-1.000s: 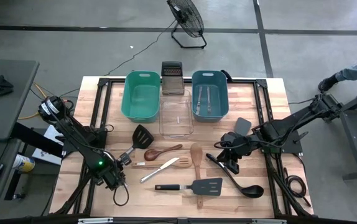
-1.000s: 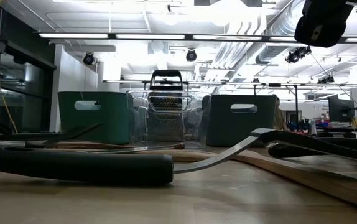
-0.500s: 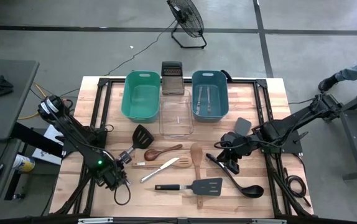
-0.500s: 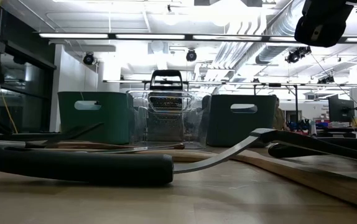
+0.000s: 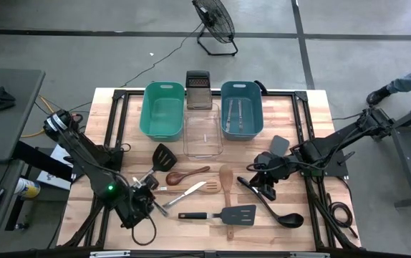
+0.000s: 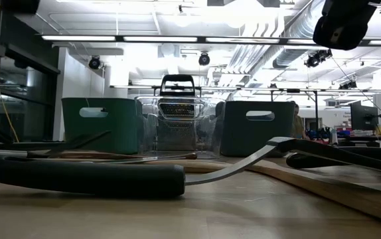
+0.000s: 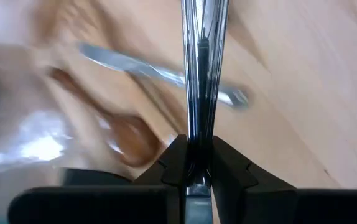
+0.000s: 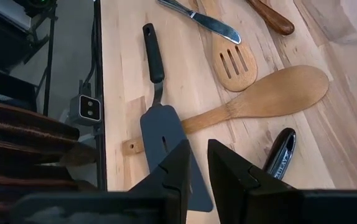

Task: Pick & Place Kitchen Items
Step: Put the left table knife into the blue bin

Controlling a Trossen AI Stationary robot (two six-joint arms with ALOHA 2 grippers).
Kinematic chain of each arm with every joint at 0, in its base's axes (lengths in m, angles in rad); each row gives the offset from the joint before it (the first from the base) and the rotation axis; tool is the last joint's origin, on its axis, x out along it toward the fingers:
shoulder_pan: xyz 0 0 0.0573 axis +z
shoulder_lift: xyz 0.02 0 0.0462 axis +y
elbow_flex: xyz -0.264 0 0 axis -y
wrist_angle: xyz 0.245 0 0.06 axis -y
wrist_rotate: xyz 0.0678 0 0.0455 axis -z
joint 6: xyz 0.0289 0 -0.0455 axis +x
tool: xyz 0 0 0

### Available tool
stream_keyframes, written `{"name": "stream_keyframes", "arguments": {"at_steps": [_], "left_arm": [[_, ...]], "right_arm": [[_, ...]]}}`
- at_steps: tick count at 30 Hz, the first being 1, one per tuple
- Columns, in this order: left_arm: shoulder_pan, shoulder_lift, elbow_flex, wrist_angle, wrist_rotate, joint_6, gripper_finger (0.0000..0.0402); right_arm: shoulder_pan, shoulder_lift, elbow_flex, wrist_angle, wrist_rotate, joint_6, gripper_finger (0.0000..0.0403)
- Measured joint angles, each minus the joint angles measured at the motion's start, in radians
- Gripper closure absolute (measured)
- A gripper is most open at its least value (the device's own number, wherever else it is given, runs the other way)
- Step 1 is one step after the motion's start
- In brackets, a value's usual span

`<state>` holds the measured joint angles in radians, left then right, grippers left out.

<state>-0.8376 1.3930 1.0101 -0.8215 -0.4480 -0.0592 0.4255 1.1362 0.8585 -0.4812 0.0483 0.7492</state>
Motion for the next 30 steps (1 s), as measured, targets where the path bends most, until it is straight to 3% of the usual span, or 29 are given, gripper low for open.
{"name": "stream_keyframes", "arguments": {"at_steps": [8,18,25,30], "left_arm": [[0.130,0.000,0.160,0.049,-0.162,-0.024,0.0361],[0.323,-0.001,0.235,0.384,-0.150,0.088,0.0361],[0.417,-0.001,0.236,0.584,-0.111,0.117,0.0361],[0.454,-0.001,0.236,0.643,-0.111,0.117,0.0361]], "right_arm": [[0.000,0.000,0.000,0.123,0.005,-0.176,0.0355],[0.000,0.000,0.000,0.384,0.096,-0.516,0.0355],[-0.003,0.000,0.000,0.551,0.210,-0.638,0.0355],[-0.041,0.000,0.000,0.576,0.207,-0.672,0.0355]]}}
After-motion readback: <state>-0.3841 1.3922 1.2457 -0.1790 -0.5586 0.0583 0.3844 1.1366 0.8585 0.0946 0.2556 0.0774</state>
